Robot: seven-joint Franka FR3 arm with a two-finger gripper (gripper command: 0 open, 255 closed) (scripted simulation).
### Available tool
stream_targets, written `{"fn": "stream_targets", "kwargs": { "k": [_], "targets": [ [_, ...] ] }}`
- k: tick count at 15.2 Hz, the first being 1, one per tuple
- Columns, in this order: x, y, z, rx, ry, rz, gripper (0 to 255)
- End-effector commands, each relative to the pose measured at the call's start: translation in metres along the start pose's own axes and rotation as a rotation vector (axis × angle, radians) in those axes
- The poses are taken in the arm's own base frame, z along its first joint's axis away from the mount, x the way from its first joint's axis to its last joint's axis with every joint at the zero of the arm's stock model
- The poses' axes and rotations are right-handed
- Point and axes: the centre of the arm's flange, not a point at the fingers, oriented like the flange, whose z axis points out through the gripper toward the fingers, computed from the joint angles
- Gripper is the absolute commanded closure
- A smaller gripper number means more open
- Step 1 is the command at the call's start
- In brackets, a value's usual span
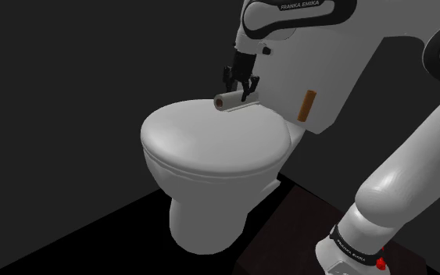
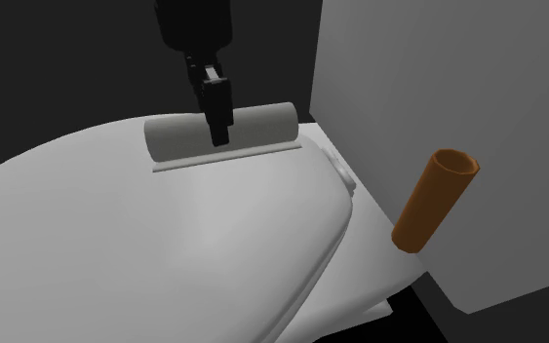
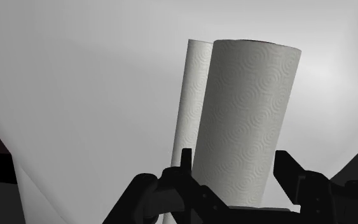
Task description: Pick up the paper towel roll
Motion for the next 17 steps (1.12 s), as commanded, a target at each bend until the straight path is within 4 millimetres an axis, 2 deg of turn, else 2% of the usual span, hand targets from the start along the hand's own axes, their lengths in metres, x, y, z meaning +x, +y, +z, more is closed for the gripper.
{"fn": "stream_targets", "kwargs": {
  "k": [1, 8, 17],
  "targets": [
    [0.000, 0.000, 0.001, -0.002, 0.000, 0.000, 255],
    [0.000, 0.000, 0.002, -0.001, 0.000, 0.000, 255],
    [0.000, -0.003, -0.046, -0.001, 0.000, 0.000, 255]
  ]
}}
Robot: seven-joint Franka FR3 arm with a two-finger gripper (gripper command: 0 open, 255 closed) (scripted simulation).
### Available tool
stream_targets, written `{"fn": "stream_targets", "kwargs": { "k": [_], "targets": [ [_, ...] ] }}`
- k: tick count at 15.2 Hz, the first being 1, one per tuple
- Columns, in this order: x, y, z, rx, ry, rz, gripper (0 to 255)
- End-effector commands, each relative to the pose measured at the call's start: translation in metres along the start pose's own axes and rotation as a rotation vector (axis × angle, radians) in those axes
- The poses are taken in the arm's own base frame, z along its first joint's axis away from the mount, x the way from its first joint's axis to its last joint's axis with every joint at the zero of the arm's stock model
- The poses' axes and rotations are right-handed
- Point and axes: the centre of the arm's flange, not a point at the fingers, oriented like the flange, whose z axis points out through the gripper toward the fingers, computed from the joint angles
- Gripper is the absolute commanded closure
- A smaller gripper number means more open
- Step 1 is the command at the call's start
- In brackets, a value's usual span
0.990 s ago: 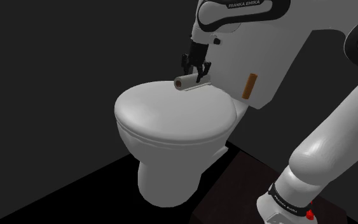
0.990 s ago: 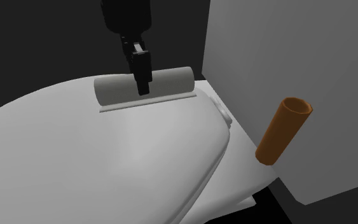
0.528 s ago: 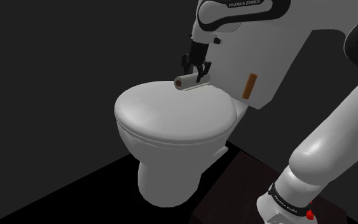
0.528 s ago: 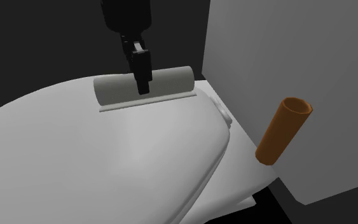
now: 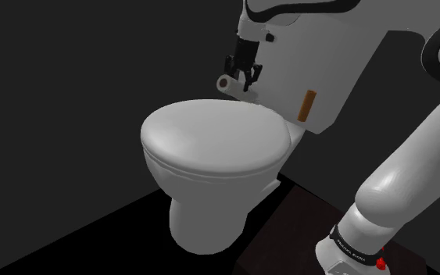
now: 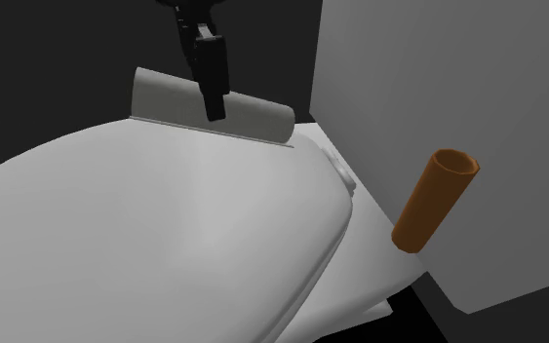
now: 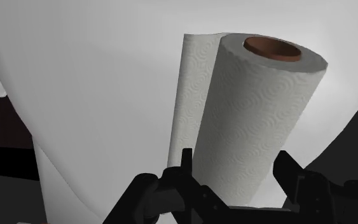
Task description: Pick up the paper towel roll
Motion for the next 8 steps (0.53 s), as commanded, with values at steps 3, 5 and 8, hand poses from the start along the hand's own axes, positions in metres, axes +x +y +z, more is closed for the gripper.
{"fn": "stream_targets", "kwargs": {
  "k": [3, 5, 8],
  "targets": [
    [0.000, -0.002, -0.022, 0.000, 0.000, 0.000, 255],
    [0.000, -0.003, -0.032, 0.000, 0.000, 0.000, 255],
    [0.000, -0.003, -0.038, 0.000, 0.000, 0.000, 255]
  ]
}}
